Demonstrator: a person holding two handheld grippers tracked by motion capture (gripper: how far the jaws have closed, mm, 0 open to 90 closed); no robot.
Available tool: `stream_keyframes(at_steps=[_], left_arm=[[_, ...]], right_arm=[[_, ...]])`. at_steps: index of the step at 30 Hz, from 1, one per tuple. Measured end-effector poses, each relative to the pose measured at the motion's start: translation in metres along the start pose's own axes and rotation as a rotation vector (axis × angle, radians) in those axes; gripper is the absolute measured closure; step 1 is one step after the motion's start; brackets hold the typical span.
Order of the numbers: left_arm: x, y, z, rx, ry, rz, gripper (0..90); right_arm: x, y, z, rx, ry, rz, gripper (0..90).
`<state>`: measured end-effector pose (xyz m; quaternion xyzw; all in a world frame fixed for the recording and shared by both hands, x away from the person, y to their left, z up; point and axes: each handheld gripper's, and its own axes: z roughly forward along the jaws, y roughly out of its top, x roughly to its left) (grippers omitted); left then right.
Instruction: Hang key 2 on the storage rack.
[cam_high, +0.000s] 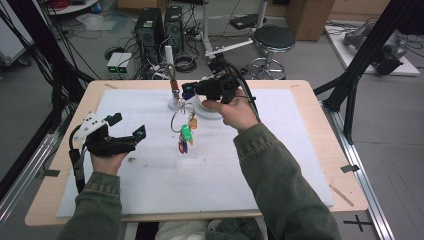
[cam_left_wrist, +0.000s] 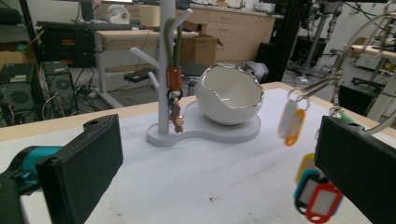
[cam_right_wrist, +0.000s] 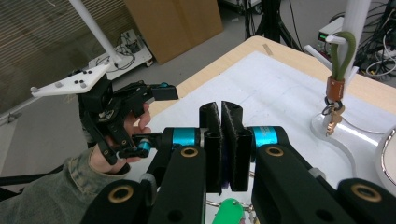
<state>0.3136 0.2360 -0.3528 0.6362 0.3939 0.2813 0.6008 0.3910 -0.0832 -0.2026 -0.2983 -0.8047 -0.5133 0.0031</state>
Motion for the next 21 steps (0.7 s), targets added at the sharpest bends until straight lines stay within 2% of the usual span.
stream_keyframes(at_steps=[5,10,21], left_arm=[[-0.005,-0.001,0.004,0.022,-0.013,0.012,1.7],[-0.011,-0.001,0.007,0.018,-0.032,0.015,1.7],[-0.03,0.003,0.013,0.004,-0.109,0.026,1.7]], right_arm=[[0.002,0.0,0.008,0.009,0.007,0.007,87.3],[0.005,0.0,0.015,0.008,0.004,0.015,87.3],[0.011,0.0,0.03,0.013,0.006,0.027,87.3]])
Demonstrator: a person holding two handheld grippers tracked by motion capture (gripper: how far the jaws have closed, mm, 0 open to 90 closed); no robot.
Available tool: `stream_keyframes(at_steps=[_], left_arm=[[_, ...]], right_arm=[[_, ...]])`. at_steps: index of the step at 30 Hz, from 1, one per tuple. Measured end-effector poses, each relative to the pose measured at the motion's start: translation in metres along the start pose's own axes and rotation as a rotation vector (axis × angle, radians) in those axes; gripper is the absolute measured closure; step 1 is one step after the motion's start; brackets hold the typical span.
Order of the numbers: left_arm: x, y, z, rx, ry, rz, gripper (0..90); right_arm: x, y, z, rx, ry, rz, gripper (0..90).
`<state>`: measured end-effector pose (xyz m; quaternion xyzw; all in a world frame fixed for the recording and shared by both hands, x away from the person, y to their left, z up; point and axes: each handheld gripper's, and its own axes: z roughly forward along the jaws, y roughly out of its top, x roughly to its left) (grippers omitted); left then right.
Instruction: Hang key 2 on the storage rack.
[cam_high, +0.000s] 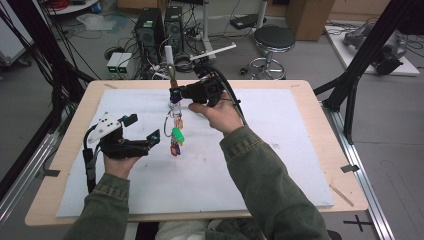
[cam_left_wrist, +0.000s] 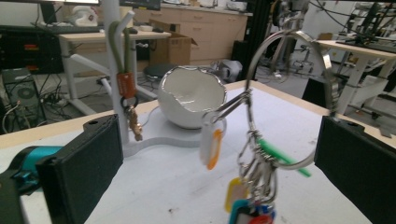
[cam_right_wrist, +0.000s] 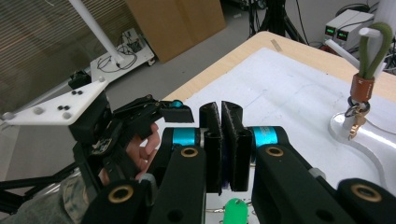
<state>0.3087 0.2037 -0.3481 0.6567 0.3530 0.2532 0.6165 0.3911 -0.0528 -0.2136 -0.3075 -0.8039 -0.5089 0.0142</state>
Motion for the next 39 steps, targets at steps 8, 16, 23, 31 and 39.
stream_keyframes(at_steps=[8,16,23,31,39], left_arm=[[-0.006,0.001,0.003,0.001,-0.03,-0.001,1.7],[-0.008,-0.001,0.006,0.026,-0.037,0.009,5.5],[-0.009,-0.002,0.004,0.044,-0.026,0.05,52.9],[-0.011,-0.001,0.002,0.028,-0.045,0.056,86.2],[-0.006,0.0,0.002,0.01,-0.131,-0.067,86.7]], right_arm=[[0.006,0.001,0.009,0.002,0.01,0.007,87.3],[0.01,0.002,0.014,0.003,0.022,0.0,87.4],[0.012,0.001,0.015,0.002,0.025,-0.004,87.3],[0.007,-0.002,0.014,-0.001,0.031,0.013,87.3],[0.005,-0.004,0.01,-0.023,0.031,0.029,86.8]])
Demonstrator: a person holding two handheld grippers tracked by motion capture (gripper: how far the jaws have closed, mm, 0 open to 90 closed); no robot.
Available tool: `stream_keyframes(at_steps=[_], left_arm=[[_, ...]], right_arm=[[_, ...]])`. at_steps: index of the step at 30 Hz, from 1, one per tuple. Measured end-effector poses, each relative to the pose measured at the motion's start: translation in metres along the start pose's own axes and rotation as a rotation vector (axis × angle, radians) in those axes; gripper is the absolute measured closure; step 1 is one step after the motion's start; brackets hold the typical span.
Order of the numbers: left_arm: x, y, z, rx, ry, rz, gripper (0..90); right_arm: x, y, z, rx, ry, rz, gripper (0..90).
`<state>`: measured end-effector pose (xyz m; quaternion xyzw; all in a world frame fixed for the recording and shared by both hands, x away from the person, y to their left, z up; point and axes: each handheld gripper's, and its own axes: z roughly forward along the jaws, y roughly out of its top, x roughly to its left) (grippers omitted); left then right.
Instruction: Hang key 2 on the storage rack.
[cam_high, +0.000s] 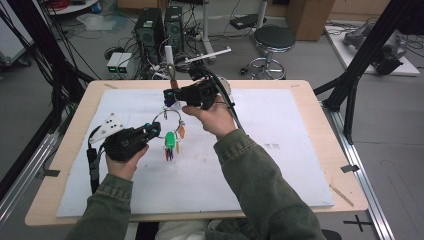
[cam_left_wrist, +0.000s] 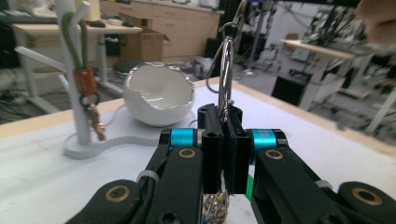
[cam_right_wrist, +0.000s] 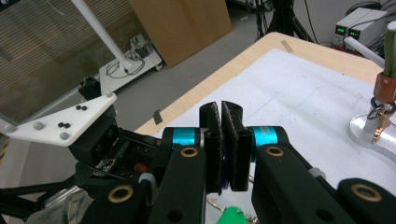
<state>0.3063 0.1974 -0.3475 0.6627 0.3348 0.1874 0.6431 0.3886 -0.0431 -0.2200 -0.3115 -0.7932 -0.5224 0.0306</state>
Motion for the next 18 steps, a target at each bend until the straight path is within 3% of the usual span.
stream_keyframes(at_steps=[4,10,13,18], left_arm=[[-0.003,0.001,0.001,-0.002,-0.012,0.004,86.9],[-0.004,0.002,0.0,-0.011,-0.027,0.012,87.0],[-0.005,0.003,0.0,-0.012,-0.029,-0.014,87.0],[-0.008,0.005,-0.001,-0.015,-0.025,-0.024,87.0]], right_arm=[[0.0,-0.001,-0.001,-0.011,-0.003,-0.01,86.3],[-0.009,-0.008,-0.003,-0.032,-0.023,0.024,71.3],[-0.015,-0.014,-0.006,-0.051,-0.022,0.047,57.0],[-0.024,-0.026,-0.009,-0.076,-0.063,-0.004,23.1]])
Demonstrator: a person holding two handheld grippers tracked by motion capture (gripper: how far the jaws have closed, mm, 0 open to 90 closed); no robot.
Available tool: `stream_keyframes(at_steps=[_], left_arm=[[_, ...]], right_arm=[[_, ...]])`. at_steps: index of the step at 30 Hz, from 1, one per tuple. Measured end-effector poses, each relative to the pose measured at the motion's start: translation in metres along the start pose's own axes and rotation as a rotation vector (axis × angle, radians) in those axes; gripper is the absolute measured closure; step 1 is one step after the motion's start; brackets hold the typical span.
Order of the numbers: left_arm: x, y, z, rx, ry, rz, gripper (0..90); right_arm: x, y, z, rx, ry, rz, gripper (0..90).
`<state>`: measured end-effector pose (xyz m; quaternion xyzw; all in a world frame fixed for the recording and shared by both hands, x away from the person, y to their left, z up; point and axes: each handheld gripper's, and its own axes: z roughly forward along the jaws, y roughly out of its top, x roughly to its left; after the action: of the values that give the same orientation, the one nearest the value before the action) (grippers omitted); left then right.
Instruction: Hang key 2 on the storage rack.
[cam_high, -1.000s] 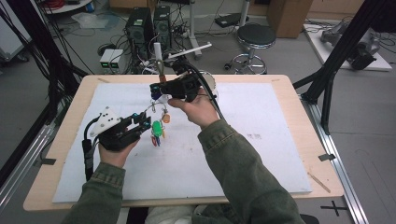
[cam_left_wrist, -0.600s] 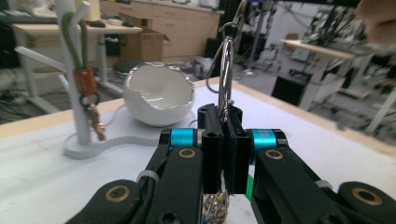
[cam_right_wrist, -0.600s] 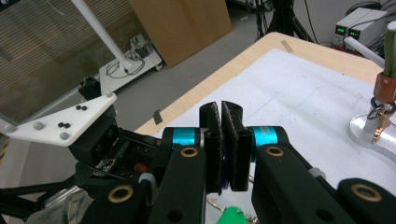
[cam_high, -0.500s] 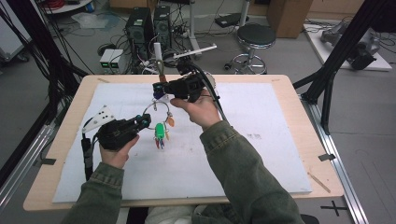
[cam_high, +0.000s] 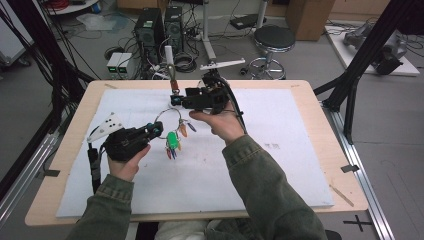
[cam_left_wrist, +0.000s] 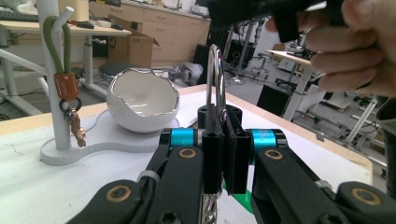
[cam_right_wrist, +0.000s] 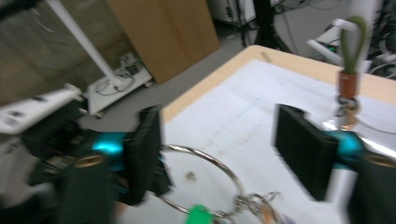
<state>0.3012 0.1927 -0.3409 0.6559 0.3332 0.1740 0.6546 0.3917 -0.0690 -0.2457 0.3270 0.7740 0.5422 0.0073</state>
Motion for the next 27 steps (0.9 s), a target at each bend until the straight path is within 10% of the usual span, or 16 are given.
stream_keyframes(at_steps=[14,27], left_arm=[[0.01,0.003,-0.005,-0.003,0.059,-0.001,86.9],[0.036,0.005,-0.003,-0.017,0.109,-0.092,86.8]], right_arm=[[-0.02,-0.029,-0.017,-0.006,-0.15,-0.064,0.7],[-0.037,-0.052,-0.038,-0.068,-0.207,-0.054,0.6]])
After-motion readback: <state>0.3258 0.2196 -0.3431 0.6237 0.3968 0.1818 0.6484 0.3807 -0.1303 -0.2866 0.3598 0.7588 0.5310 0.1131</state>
